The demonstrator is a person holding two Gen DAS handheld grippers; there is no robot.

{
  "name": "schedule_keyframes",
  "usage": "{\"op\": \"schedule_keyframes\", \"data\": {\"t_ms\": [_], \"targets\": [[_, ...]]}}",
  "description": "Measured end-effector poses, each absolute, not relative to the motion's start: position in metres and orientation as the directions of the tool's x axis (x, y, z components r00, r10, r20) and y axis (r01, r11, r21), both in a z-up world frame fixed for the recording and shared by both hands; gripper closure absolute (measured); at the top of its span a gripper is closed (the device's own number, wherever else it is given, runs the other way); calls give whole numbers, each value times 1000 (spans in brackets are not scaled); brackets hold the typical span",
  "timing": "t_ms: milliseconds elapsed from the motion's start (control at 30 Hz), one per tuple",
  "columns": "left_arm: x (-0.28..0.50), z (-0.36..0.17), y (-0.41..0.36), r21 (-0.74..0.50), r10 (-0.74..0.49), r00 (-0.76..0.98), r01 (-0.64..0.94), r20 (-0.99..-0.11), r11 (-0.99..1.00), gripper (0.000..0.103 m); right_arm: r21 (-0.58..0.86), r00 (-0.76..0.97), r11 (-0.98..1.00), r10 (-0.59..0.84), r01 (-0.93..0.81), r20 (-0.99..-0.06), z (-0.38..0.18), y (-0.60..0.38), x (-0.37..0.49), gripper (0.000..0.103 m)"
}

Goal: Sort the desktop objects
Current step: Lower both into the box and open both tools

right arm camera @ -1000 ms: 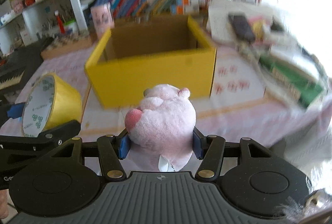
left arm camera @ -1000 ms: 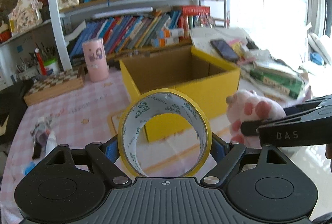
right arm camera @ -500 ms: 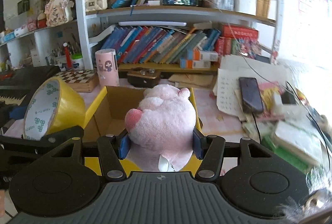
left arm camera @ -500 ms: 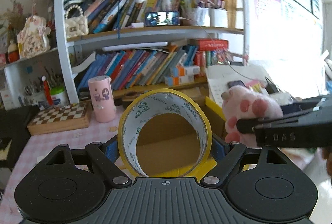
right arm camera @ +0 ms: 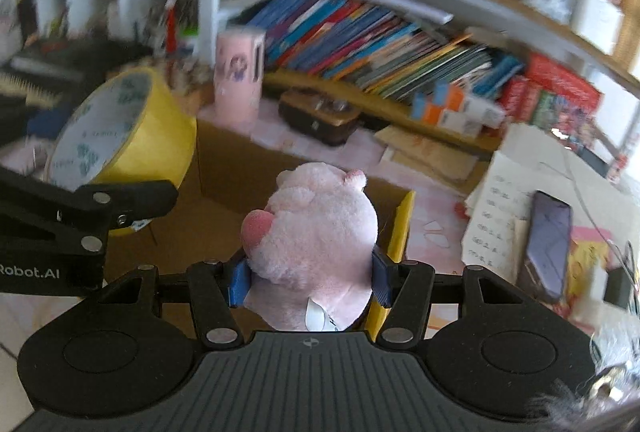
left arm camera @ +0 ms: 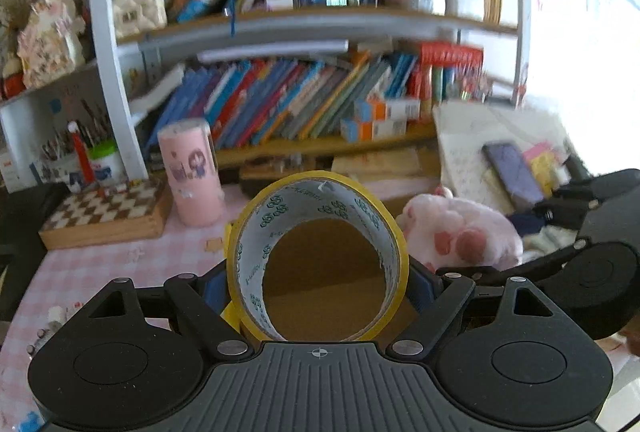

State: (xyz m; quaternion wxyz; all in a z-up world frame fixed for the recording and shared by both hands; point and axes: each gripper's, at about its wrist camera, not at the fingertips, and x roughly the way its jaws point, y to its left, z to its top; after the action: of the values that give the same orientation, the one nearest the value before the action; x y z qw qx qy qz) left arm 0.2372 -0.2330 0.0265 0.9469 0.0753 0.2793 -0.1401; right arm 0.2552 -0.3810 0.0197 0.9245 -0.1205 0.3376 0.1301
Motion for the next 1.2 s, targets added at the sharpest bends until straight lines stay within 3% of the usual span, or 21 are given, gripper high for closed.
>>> {"op": "schedule_keyframes", "data": {"t_ms": [267,600,933,1000,1200], "targets": [[270,-7,-252,119,-173,709,341,-683,933,17,-320,643,778,137,-541,-753,-15,-368,297,48],[276,-30,-258,127,-138,650,344,-747,930,17,-354,506,622,79,-698,-859,-52,-357,319,45],[267,-13,-256,153,-131,740,303,-660,941,11,-388,544,613,83,-689,-835,-50,-355,314,39],[263,-5,-251,137,-141,765,288,-629,948,10,-389,571,635,101,-667,-815,-41,-357,312,35],[247,24,-234,101,-139,829,229,-542,968,9,-360,660,728,167,-584,-733,-1,-369,300,35]]}}
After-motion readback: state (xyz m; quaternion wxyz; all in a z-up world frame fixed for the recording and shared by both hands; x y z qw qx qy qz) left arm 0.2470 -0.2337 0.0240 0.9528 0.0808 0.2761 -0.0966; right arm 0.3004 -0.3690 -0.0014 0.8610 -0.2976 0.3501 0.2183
